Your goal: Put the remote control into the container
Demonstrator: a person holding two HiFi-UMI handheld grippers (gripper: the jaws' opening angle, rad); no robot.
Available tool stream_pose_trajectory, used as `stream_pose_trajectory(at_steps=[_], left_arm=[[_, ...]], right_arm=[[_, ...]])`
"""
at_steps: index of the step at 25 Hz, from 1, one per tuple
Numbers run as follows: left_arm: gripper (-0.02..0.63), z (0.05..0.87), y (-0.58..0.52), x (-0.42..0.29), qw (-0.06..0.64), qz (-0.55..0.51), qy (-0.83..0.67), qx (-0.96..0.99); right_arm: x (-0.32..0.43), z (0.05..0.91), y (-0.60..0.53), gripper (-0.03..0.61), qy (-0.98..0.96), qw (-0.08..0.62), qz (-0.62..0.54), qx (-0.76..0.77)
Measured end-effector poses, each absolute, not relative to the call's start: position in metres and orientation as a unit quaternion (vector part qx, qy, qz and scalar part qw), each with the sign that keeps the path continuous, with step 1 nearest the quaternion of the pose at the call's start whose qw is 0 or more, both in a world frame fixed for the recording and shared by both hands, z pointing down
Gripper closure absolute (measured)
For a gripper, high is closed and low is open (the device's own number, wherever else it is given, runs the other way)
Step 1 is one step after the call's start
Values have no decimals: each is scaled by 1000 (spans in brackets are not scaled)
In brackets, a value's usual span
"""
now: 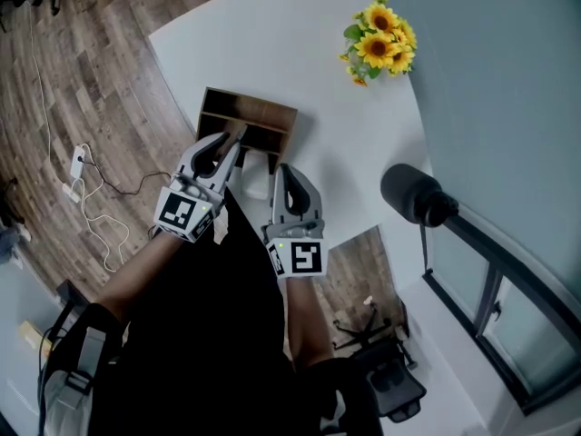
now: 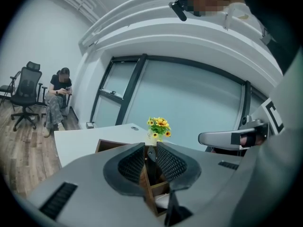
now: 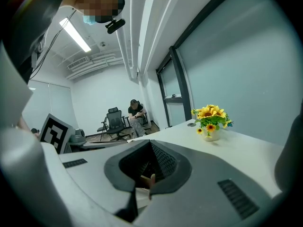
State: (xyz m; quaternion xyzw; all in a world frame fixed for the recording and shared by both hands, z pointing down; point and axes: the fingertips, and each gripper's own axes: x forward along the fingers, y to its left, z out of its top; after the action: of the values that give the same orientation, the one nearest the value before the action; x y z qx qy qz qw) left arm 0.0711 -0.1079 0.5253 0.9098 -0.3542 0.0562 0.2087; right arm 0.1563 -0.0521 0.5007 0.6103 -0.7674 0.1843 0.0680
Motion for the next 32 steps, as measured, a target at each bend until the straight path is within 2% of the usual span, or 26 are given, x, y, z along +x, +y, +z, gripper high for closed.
stream_pose_trajectory(at_steps=[2, 5, 21, 32], left_arm=[[535, 519, -108, 67, 201, 49, -360, 910], [604, 510, -106, 60, 190, 36, -370, 909], [606, 452, -96, 47, 150, 20, -375, 915], [606, 381, -95, 40, 103, -10, -382, 918]], right_arm=[[155, 499, -52, 574, -767, 67, 183, 611], [153, 491, -56, 574, -764, 51, 182, 617], [138, 469, -56, 574, -780, 53, 147, 606], [144, 397, -68, 574, -770, 16, 89, 632]])
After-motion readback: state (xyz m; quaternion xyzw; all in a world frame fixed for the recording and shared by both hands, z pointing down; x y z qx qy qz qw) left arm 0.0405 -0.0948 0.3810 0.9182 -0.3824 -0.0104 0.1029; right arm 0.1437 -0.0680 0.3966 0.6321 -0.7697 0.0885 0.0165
